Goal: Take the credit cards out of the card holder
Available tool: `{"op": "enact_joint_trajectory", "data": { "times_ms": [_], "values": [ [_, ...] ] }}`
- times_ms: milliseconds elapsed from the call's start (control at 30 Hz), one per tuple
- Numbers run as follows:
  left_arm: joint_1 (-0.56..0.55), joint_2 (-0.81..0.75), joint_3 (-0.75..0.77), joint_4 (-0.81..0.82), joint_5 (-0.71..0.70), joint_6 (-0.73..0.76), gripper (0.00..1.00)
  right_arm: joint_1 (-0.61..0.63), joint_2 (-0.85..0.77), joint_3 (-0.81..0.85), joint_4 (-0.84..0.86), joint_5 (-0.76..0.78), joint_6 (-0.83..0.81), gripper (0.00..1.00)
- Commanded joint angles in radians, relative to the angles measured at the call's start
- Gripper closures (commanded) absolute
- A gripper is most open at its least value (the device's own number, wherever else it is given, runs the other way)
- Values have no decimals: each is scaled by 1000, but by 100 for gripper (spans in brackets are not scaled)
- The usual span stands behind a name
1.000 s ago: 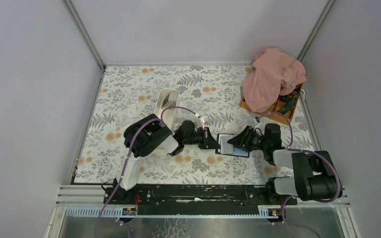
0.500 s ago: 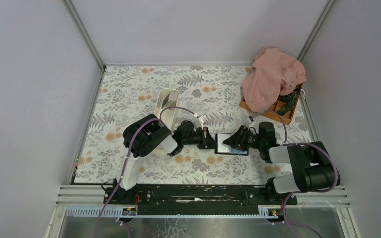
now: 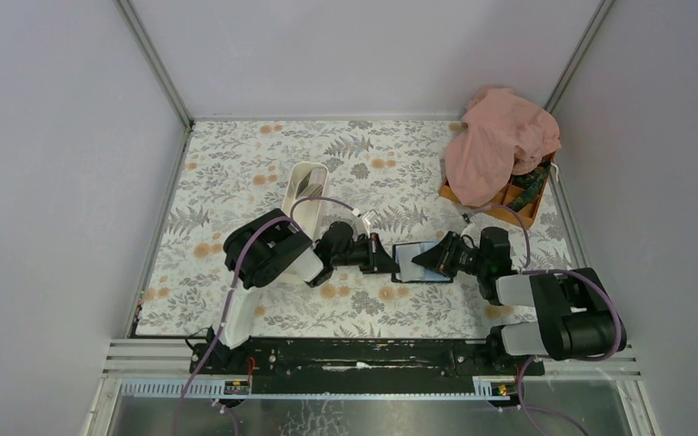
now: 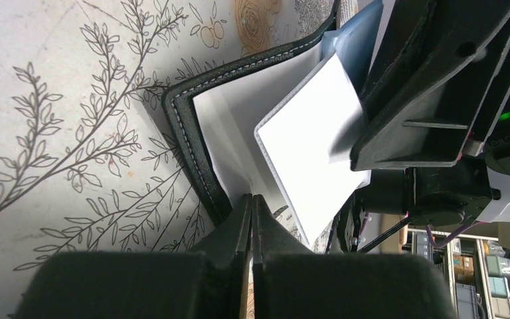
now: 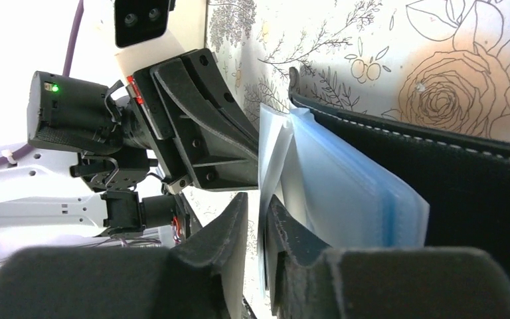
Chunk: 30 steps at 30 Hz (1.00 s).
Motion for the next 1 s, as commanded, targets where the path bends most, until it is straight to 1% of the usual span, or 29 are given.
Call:
{"op": "enact_joint_trajectory", "data": {
  "times_ms": [0,67,200,300,367,467,667,700,767,833,900,967],
  "values": [
    [21,59,-61,-28,-22,14,100,-18,-80,-13,37,-58,5,74],
    [21,51,-61,-37,-27,19,100,-27,-126,-11,-31,-44,-20,73],
    [21,41,-63,-46,-32,24,100,-50,-235,4,-195,-9,-92,73],
    [21,32,-68,-48,-36,24,100,-66,-293,6,-269,9,-126,82],
    [21,26,-71,-47,-38,25,100,-70,-310,6,-294,17,-137,85],
    [21,17,-79,-53,-40,28,100,-72,-312,3,-299,20,-136,86],
    [24,4,-96,-64,-48,41,100,-88,-355,6,-355,64,-149,85],
    [23,4,-97,-64,-46,41,100,-92,-371,9,-377,80,-155,84],
    [25,4,-101,-61,-46,40,100,-100,-403,12,-420,123,-167,78],
    [26,0,-111,-60,-53,42,100,-102,-428,13,-443,153,-177,77],
    [27,1,-117,-63,-58,47,100,-102,-423,19,-452,155,-186,76],
    [26,1,-118,-70,-63,51,100,-102,-395,26,-455,153,-195,72]
  ]
}}
